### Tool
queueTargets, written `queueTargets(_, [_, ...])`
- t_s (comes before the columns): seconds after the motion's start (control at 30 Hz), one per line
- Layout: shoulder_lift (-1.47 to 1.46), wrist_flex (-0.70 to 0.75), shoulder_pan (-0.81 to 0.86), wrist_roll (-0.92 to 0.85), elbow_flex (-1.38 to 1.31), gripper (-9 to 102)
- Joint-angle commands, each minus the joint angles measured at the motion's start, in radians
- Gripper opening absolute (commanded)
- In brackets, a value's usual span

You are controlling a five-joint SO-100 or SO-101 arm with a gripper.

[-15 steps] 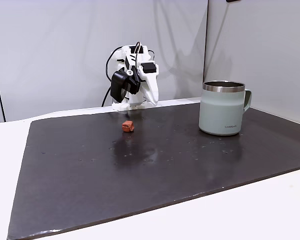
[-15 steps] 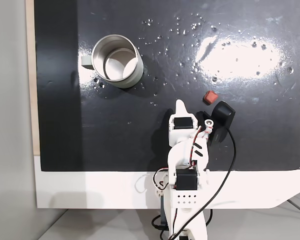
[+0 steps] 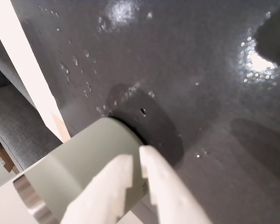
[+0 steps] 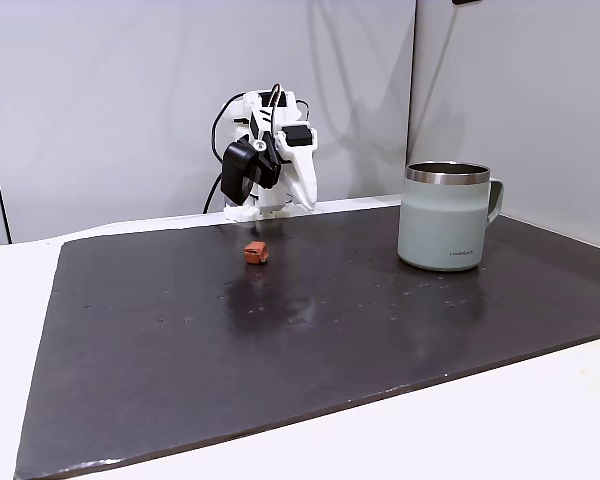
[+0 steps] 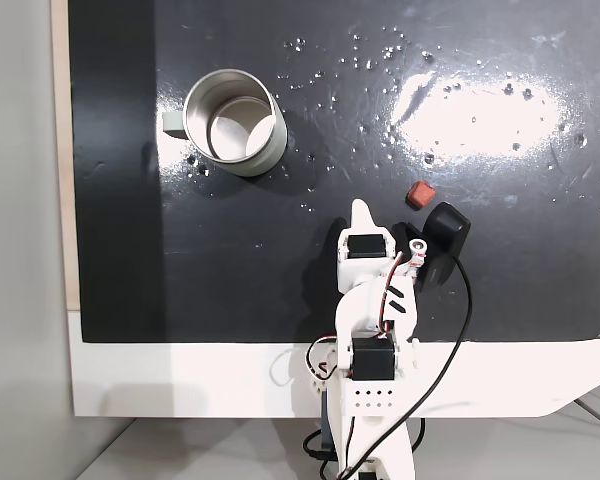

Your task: Grasp a cube and put it in the cup.

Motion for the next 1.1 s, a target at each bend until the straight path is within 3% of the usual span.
queueTargets(0.0, [0.015, -0.005, 0.008, -0.002, -0.008, 0])
queueTargets(0.3, [0.003, -0.026, 0.035, -0.063, -0.135, 0])
queueTargets(0.53, [-0.304, -0.008, 0.066, -0.052, -0.4, 0])
queueTargets(1.07, [-0.879, 0.391, 0.215, -0.009, -1.069, 0])
